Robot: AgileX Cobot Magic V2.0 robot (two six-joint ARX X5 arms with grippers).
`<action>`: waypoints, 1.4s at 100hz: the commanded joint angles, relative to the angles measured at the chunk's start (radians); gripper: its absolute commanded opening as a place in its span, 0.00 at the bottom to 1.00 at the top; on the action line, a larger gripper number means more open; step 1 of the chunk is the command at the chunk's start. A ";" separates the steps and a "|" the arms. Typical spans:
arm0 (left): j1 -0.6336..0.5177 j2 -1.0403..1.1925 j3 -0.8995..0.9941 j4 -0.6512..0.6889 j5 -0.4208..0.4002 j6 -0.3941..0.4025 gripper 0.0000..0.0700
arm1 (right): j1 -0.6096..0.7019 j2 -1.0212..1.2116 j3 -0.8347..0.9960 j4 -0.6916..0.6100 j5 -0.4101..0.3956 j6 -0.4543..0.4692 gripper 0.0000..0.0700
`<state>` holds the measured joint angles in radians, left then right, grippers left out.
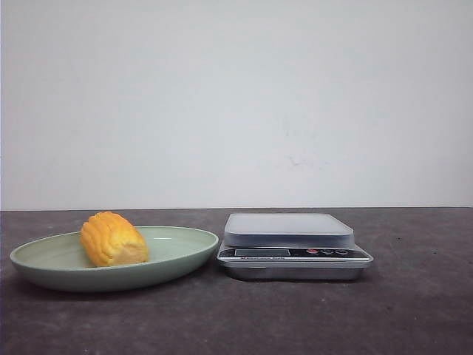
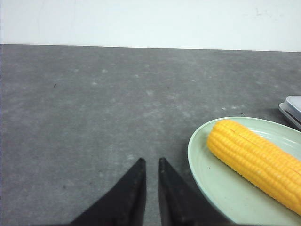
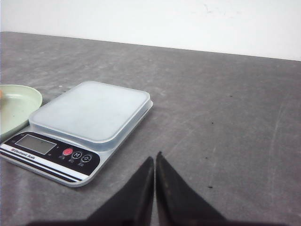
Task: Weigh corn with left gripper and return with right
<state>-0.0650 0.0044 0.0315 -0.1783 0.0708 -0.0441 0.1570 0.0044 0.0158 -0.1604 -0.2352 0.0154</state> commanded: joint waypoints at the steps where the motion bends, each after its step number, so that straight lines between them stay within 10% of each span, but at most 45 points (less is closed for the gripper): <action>1: -0.001 -0.002 -0.018 -0.006 -0.003 0.006 0.00 | 0.004 -0.001 -0.003 0.003 -0.001 0.007 0.00; 140: -0.001 -0.002 -0.018 -0.006 -0.003 0.006 0.00 | -0.017 -0.001 -0.003 0.003 -0.001 0.005 0.00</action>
<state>-0.0650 0.0044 0.0315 -0.1783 0.0708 -0.0441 0.1383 0.0044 0.0158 -0.1604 -0.2352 0.0154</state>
